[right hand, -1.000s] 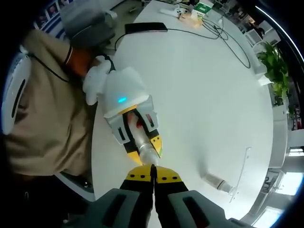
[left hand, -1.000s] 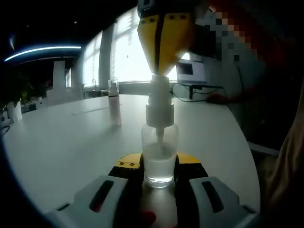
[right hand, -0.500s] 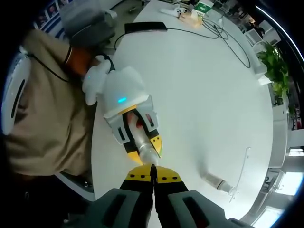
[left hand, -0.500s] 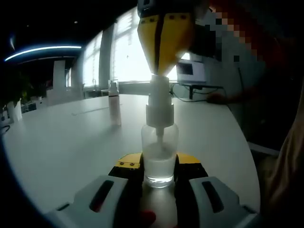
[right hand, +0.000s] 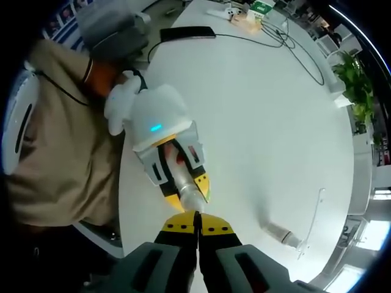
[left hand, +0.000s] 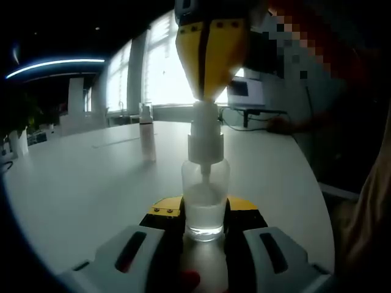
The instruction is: Clamp pump bottle remove cover press pump head put on cover
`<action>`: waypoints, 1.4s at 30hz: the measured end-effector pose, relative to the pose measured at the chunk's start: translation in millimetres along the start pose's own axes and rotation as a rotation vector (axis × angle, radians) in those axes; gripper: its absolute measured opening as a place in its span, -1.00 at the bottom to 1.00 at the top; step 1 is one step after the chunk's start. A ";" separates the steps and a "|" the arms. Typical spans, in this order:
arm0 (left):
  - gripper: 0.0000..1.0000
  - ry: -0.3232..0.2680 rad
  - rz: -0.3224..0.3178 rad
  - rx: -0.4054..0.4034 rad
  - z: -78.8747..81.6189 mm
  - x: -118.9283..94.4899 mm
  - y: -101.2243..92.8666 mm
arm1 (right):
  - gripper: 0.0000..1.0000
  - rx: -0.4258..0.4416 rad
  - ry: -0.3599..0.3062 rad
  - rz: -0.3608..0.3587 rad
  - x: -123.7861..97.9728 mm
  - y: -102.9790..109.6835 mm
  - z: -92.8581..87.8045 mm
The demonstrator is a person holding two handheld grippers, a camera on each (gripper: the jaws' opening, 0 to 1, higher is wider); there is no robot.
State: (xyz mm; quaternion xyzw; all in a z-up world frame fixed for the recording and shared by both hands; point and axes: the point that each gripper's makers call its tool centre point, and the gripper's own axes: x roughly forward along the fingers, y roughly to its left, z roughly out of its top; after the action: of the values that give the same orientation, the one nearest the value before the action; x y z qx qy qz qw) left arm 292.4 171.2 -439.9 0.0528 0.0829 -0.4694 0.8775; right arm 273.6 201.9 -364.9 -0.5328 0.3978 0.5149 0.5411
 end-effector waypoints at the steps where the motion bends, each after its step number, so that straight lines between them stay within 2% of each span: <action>1: -0.69 0.000 0.000 0.001 -0.2 -0.2 0.7 | -1.00 0.002 0.001 0.000 0.2 0.2 -0.1; 20: -0.69 0.000 0.001 0.002 -0.4 0.2 0.7 | -1.00 0.018 -0.012 0.021 3.2 1.3 -1.0; 27: -0.69 0.000 0.003 0.003 -0.1 0.3 0.5 | -1.00 0.012 0.007 0.010 3.3 1.3 -0.8; 42: -0.69 0.000 -0.001 0.002 0.1 0.3 -0.6 | -1.00 0.004 -0.011 -0.007 -0.5 0.8 -1.5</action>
State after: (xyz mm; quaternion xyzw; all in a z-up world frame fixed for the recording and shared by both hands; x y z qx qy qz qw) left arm 292.1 170.6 -439.9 0.0536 0.0823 -0.4697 0.8773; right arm 272.9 200.2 -364.7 -0.5302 0.3939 0.5150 0.5464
